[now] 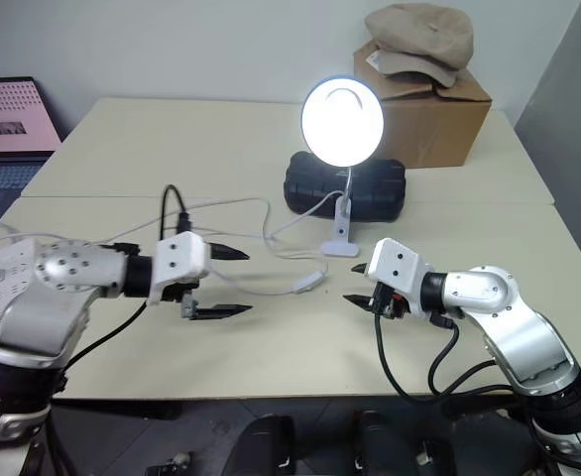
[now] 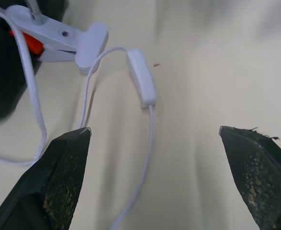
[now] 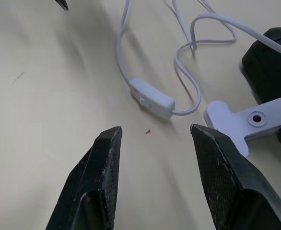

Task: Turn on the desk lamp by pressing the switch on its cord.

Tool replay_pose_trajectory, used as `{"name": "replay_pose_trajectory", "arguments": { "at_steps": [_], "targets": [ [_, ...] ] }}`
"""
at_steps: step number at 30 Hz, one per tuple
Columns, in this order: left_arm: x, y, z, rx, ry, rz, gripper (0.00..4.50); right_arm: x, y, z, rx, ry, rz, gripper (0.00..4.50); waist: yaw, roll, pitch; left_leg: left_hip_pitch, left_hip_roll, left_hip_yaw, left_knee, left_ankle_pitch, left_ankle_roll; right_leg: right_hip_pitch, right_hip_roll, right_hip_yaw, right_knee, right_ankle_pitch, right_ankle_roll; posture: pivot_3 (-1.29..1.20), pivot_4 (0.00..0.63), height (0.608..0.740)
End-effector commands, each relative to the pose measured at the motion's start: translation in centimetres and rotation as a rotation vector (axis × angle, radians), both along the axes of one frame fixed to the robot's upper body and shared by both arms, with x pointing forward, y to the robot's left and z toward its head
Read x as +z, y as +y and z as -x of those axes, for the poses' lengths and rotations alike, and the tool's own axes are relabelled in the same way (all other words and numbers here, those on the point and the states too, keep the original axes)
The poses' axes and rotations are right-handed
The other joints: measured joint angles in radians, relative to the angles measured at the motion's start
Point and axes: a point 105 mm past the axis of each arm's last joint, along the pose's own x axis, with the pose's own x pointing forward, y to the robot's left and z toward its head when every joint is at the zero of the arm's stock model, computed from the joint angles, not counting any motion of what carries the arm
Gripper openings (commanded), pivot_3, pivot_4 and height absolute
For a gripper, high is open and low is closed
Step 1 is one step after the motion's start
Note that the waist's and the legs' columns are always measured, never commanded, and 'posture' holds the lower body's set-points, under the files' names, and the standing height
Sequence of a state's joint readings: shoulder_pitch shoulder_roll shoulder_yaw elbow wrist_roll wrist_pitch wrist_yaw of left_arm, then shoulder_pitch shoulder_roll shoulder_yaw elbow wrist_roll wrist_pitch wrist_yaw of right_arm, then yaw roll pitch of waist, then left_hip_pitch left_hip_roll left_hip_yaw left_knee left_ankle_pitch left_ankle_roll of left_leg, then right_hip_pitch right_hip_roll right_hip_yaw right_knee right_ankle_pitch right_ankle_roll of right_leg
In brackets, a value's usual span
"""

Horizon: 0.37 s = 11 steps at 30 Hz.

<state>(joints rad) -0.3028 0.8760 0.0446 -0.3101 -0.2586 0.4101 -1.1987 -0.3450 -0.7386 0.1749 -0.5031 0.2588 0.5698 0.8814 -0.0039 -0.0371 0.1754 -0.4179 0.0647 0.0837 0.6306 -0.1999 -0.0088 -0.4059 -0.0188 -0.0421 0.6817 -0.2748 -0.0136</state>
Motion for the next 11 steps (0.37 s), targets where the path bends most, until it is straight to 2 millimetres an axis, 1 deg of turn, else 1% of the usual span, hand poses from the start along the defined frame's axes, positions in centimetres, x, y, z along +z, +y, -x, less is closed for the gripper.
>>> {"name": "replay_pose_trajectory", "arguments": {
  "at_steps": [1,3,7,11],
  "targets": [
    [2.1,2.4,1.6,0.141,-0.030,0.063,4.47,1.4,-1.7,0.2,0.030,-0.075,-0.023,2.36,0.002,0.000,0.000,0.000,0.000,0.000,0.000,0.000,0.000,0.000,0.000,0.000,0.000,0.000,0.000,0.00,0.150,0.740],
    [1.9,3.7,3.2,0.194,0.023,0.078,4.47,1.6,-2.7,0.2,0.030,-0.080,-0.021,2.36,0.001,0.000,0.000,0.000,0.000,0.000,0.000,0.000,0.000,0.000,0.000,0.000,0.000,0.000,0.000,0.00,0.150,0.740],
    [1.2,4.7,5.5,0.226,0.085,0.089,4.47,1.8,-4.1,0.7,0.044,-0.053,-0.010,2.36,0.001,0.000,0.000,0.002,0.000,0.001,0.000,0.000,0.000,0.001,-0.001,0.000,-0.001,0.000,0.000,0.00,0.150,0.740],
    [0.3,4.9,6.2,0.240,0.101,0.068,4.47,1.9,-4.6,0.4,0.044,-0.060,-0.001,2.36,0.002,0.000,0.000,0.002,0.000,-0.001,-0.001,0.000,0.000,0.001,-0.001,-0.001,0.000,0.000,-0.001,0.00,0.150,0.740]
  ]
}}
